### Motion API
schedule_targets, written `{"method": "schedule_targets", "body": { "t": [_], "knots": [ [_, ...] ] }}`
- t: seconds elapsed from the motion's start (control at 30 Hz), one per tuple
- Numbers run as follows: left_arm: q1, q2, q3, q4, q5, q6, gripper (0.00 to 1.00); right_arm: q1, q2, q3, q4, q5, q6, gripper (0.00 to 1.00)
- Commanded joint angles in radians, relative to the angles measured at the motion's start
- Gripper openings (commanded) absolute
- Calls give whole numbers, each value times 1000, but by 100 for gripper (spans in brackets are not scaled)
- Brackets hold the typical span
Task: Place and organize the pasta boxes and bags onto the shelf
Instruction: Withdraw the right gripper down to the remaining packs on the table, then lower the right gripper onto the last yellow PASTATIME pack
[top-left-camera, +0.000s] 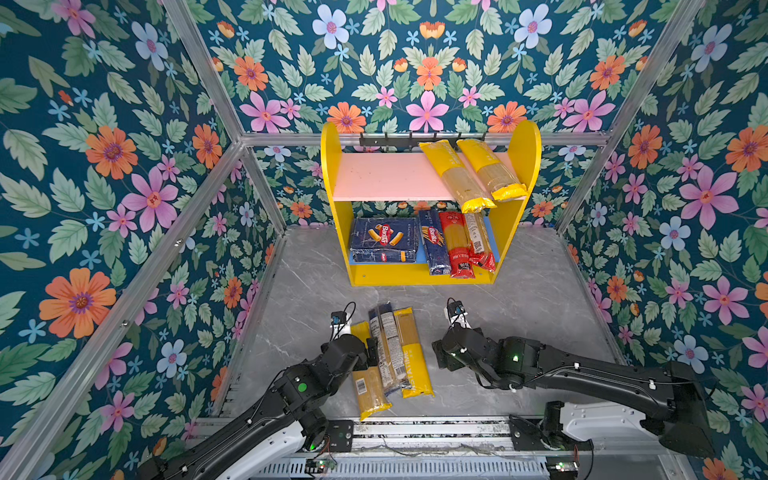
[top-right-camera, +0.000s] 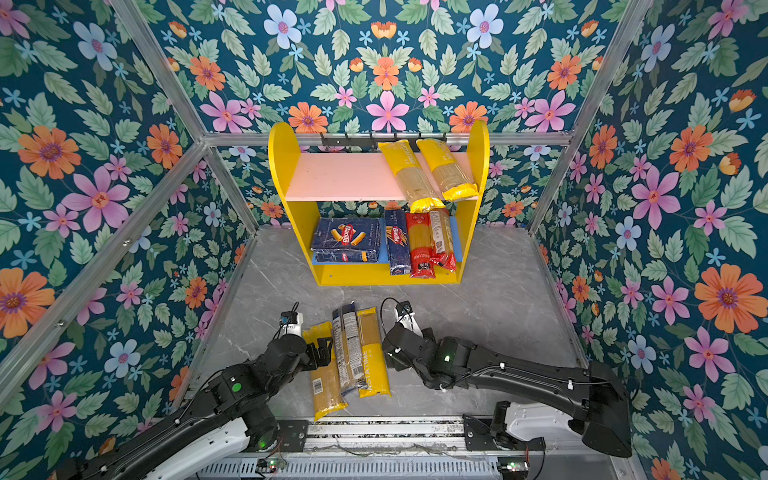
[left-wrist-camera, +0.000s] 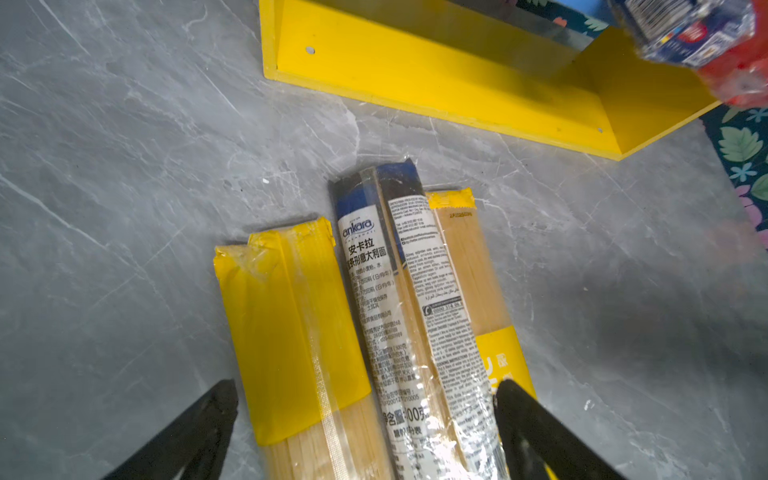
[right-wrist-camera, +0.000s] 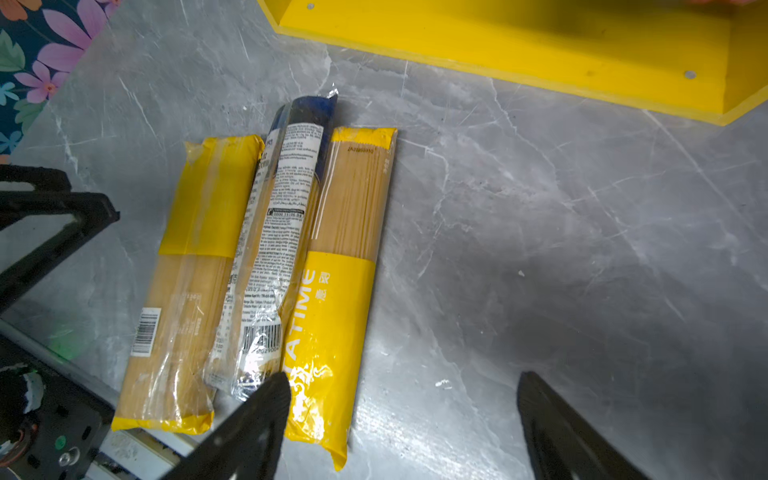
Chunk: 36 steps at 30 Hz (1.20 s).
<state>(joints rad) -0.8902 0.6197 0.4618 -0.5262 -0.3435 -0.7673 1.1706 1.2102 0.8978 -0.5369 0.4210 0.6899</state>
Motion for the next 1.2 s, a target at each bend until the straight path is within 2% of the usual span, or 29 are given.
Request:
{"method": "schedule_targets", "body": {
  "t": [0.0,0.23,0.7,1.17],
  "knots": [
    [2,12,-11,41,3,-30,98,6,13,-32,51,-29,51,87],
    [2,24,-21,35,-19,-35,99,10,85,-75,158,-95,72,88],
    [1,71,-24,45,-42,-37,99,35,345,49,180,-150,64,89],
    [1,84,-11,68,-68,-40,99,64,406,54,162,-168,104,89]
  ]
}}
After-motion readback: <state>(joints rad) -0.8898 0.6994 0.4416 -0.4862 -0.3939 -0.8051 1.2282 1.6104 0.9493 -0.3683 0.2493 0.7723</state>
